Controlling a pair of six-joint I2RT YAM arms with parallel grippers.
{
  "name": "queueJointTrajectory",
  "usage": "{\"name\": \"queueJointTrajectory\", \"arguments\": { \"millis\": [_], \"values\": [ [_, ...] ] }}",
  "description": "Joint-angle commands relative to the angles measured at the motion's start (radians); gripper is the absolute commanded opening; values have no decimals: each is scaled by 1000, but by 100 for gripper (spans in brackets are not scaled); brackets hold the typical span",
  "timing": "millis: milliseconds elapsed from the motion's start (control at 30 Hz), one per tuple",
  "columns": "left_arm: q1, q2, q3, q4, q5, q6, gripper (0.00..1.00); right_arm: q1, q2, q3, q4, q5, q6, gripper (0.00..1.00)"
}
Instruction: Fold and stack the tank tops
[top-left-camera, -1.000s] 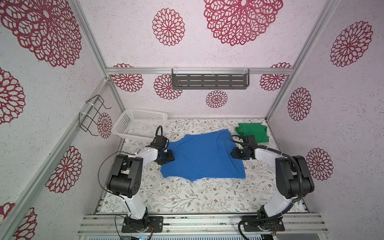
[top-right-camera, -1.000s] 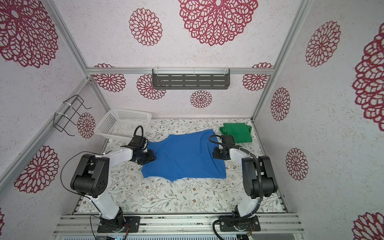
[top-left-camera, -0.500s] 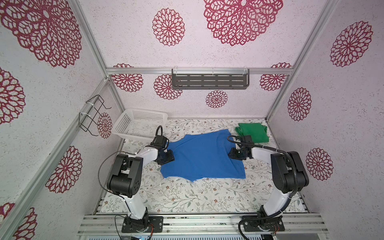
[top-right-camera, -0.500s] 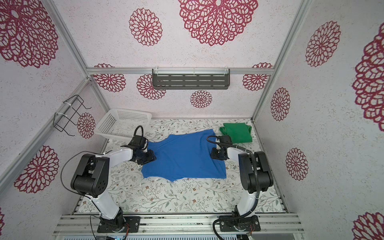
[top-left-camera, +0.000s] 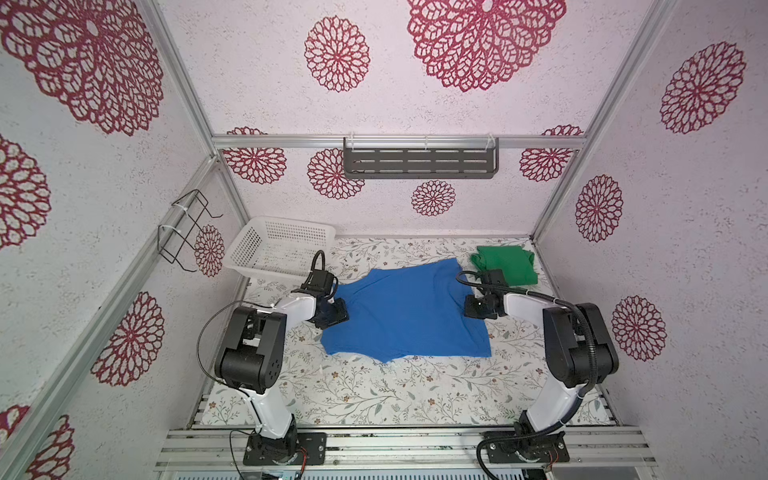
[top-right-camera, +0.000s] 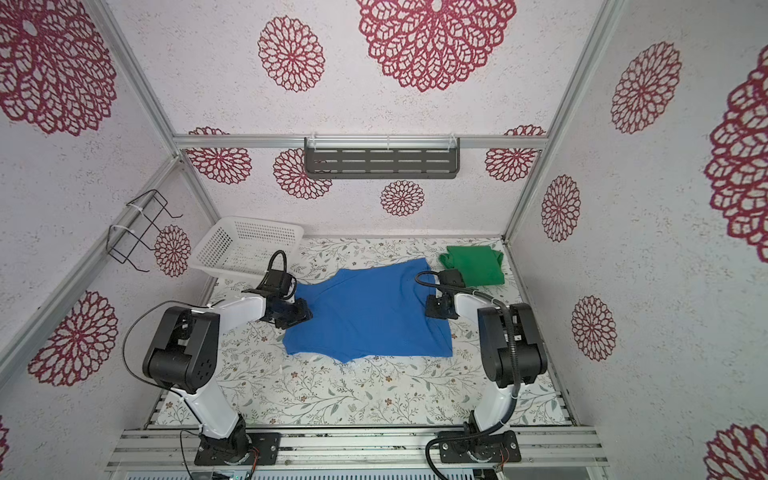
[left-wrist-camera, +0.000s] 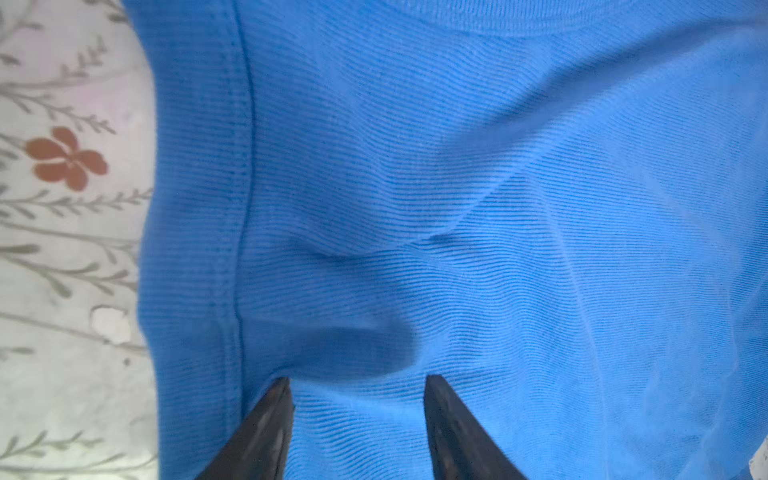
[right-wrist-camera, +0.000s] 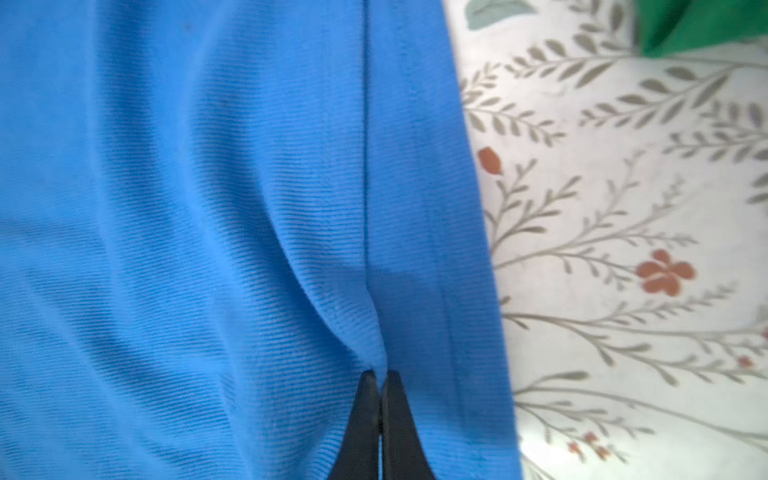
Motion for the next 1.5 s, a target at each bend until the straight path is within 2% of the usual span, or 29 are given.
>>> {"name": "queueJointTrajectory", "arguments": {
  "millis": [0,200,300,367,433,567,700,833,967,1133,1200,1400,1467],
  "values": [
    [24,88,-45,-36,-46,21,55,-24,-48,33,-45,69,-36,0],
    [37,96,-51,-30,-43,29,54,-70,-58,37,-52,69,-52,0],
    [37,94,-50,-25,-37,34,54,-74,-100,42,-74,33,-60,30],
    [38,86,-49,-24,-37,31,54,-71,-147,17,-88,8,-46,37],
    [37,79,-48,-24,-33,30,54,-62,-204,-28,-105,4,-26,37],
    [35,71,-45,-26,-31,31,54,-48,-309,-139,-129,-2,18,28],
    [34,77,-39,-30,-30,36,53,-5,-331,-193,-135,10,31,20],
    [34,77,-35,-29,-26,35,53,22,-286,-196,-125,38,31,21],
    [35,68,-42,-29,-31,35,53,42,-243,-180,-119,87,24,26],
    [35,68,-47,-30,-31,34,53,52,-197,-172,-106,115,19,26],
    [35,68,-45,-31,-31,34,53,56,-188,-171,-106,130,20,22],
    [35,68,-36,-40,-32,38,53,60,-189,-170,-114,157,20,1],
    [35,68,-34,-42,-32,37,53,60,-197,-165,-131,177,22,0]
  ]
}}
